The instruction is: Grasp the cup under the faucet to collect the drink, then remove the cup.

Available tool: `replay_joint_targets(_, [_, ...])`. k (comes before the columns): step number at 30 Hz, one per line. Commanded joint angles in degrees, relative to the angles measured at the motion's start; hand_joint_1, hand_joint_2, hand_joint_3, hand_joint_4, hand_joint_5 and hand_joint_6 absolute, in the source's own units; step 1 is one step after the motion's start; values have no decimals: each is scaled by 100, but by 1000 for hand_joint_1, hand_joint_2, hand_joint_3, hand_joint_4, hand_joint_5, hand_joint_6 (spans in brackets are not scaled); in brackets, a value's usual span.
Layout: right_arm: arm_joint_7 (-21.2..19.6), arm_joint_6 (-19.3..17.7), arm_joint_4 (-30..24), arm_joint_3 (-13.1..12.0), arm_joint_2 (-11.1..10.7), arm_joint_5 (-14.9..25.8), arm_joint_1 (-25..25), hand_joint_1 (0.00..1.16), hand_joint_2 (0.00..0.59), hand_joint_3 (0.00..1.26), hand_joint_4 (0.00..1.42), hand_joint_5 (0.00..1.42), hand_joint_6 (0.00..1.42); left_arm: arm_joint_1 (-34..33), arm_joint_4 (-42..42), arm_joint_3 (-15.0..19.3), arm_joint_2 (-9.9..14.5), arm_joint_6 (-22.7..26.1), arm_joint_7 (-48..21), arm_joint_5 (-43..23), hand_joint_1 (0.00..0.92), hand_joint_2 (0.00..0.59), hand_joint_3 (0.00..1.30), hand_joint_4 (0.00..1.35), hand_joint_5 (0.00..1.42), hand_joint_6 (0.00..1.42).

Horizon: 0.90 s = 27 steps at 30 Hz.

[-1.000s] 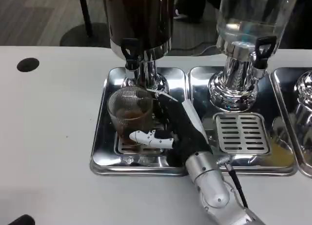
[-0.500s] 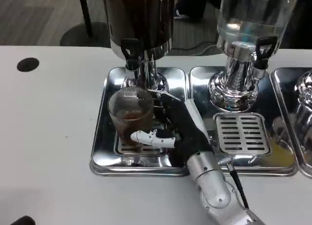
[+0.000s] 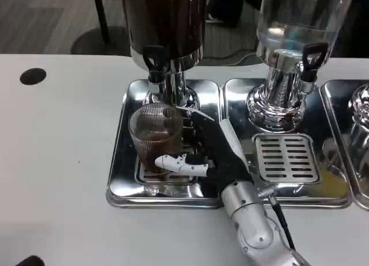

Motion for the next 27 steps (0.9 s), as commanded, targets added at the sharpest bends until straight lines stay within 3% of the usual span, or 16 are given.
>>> replay_joint_targets(1, [-22,-25,-235,-2,304,34,45,956,184,407,385,376,271,33,4,-16,55,21,-32,45,0,5,0,0,0,0])
replay_joint_targets(27, [43,112,-852,-12,184,11,222,949,193,411,396,389,289,13,-23,-64,59,53,-27,73,0,5,0,0,0,0])
